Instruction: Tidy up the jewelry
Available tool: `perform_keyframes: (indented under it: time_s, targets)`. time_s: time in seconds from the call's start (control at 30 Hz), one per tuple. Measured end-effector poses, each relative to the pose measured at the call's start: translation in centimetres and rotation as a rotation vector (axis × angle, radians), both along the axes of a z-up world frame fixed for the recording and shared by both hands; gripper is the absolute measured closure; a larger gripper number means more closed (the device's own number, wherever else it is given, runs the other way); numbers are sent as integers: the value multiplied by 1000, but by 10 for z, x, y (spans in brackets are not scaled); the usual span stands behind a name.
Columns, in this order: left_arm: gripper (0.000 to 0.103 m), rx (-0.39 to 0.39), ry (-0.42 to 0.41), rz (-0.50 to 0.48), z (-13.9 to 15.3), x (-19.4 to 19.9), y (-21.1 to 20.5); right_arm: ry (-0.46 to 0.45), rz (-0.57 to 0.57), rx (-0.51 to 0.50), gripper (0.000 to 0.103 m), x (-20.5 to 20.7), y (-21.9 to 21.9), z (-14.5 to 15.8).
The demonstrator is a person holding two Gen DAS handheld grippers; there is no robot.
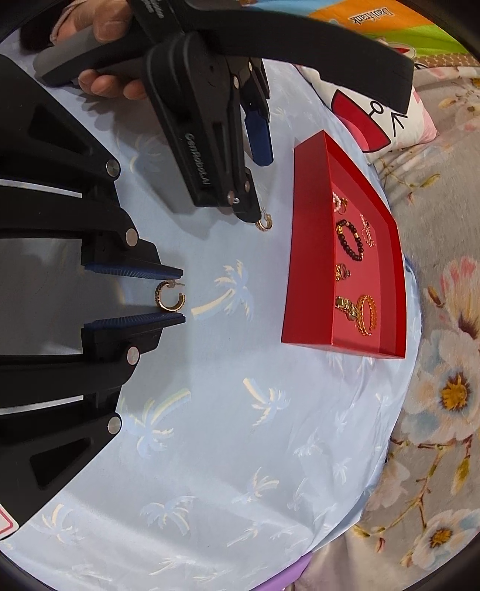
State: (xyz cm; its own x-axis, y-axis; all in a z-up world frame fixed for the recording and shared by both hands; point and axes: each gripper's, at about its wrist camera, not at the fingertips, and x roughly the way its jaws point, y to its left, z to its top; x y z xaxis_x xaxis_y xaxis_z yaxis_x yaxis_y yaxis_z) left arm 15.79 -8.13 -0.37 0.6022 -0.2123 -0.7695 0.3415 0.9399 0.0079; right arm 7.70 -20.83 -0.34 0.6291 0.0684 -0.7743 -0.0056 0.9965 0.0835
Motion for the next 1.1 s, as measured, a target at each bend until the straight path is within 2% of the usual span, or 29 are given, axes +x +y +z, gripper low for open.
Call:
perform_keyframes:
  time_s: [0.17, 0.37, 0.43, 0.63, 1.1]
  targets:
    - [47, -1, -5, 0, 0, 5, -6, -2, 1, -6, 86, 1, 0, 0]
    - [63, 11, -15, -34, 1, 4, -16, -3, 0, -6, 86, 1, 0, 0]
    - [72, 6, -15, -39, 1, 4, -16, -4, 0, -7, 86, 1, 0, -1]
    - [85, -13, -13, -41, 2, 5, -14, -5, 0, -6, 86, 1, 0, -1]
    - [85, -39, -7, -39, 2, -1, -8, -9, 4, 4, 86, 1, 1, -1]
